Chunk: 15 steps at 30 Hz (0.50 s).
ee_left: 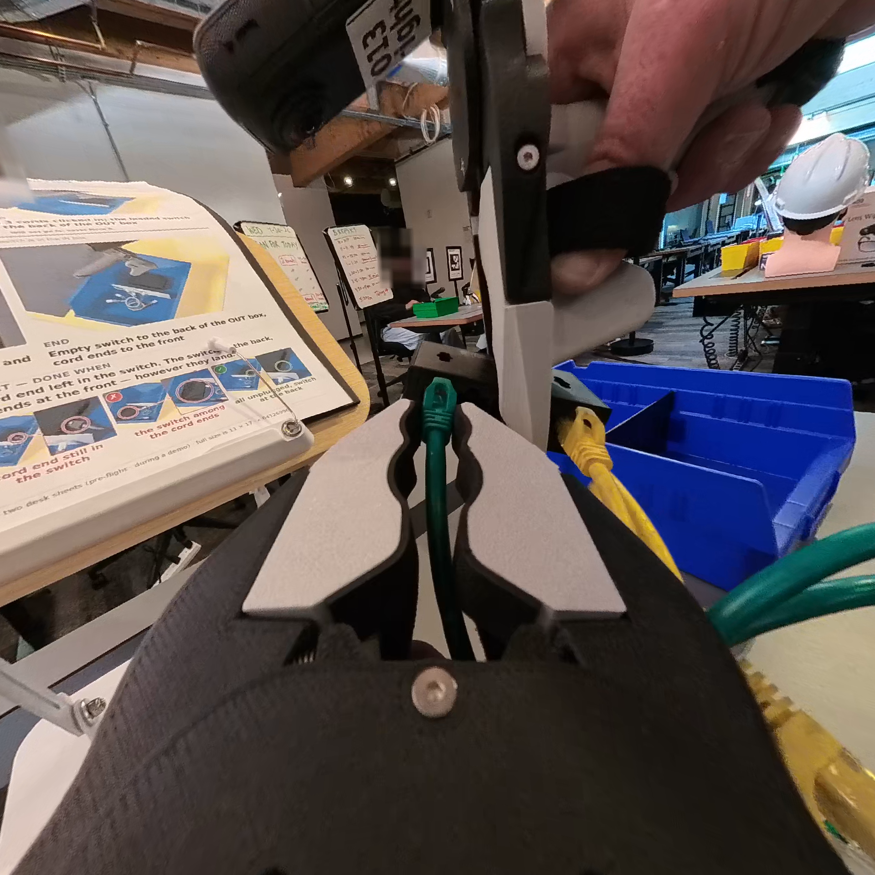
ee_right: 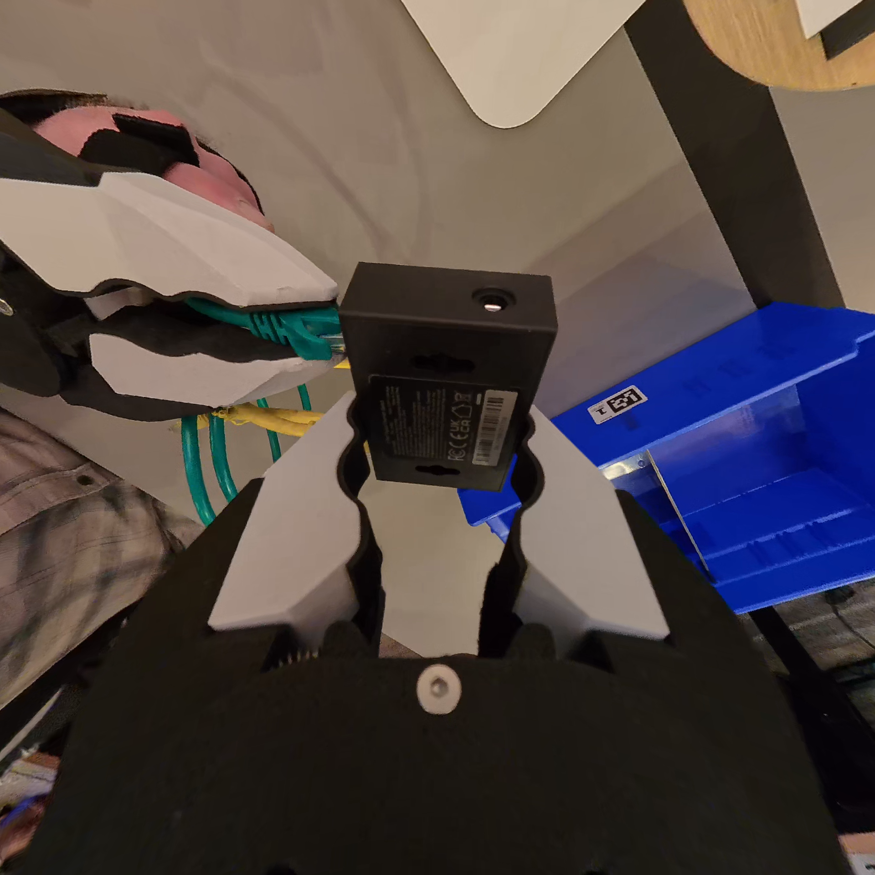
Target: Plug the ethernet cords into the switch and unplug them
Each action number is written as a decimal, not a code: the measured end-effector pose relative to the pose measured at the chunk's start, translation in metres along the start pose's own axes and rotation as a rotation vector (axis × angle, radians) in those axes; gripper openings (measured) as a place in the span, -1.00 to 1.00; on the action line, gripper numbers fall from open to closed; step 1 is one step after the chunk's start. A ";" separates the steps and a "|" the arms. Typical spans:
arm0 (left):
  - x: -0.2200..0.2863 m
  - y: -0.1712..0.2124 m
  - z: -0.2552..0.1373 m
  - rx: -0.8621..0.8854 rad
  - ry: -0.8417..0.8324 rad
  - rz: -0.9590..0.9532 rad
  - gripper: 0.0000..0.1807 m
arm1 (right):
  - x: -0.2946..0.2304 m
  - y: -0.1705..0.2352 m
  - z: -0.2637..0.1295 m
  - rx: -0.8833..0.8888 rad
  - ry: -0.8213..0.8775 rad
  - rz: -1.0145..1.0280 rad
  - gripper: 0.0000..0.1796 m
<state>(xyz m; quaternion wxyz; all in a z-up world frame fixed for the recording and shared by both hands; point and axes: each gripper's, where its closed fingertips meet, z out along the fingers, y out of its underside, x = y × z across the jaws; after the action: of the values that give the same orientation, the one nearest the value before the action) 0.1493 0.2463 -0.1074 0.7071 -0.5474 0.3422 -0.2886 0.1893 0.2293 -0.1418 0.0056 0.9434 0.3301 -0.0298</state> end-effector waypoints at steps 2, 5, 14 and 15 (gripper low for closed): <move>-0.001 -0.001 -0.001 0.003 -0.002 0.001 -0.86 | -0.001 -0.001 -0.001 -0.005 0.020 -0.011 -0.33; -0.003 -0.002 -0.002 0.012 -0.002 -0.006 -0.85 | -0.002 -0.002 -0.003 -0.011 0.043 -0.025 -0.34; -0.005 0.000 -0.003 0.011 -0.005 0.051 -0.85 | -0.002 -0.003 -0.001 -0.054 0.098 -0.050 -0.34; -0.005 0.000 -0.003 0.013 0.000 0.065 -0.85 | -0.003 -0.003 0.000 -0.059 0.102 -0.050 -0.34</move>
<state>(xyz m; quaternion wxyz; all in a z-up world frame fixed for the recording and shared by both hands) 0.1440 0.2487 -0.1069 0.7196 -0.5314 0.3579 -0.2678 0.1856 0.2296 -0.1413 0.0160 0.9347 0.3541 0.0280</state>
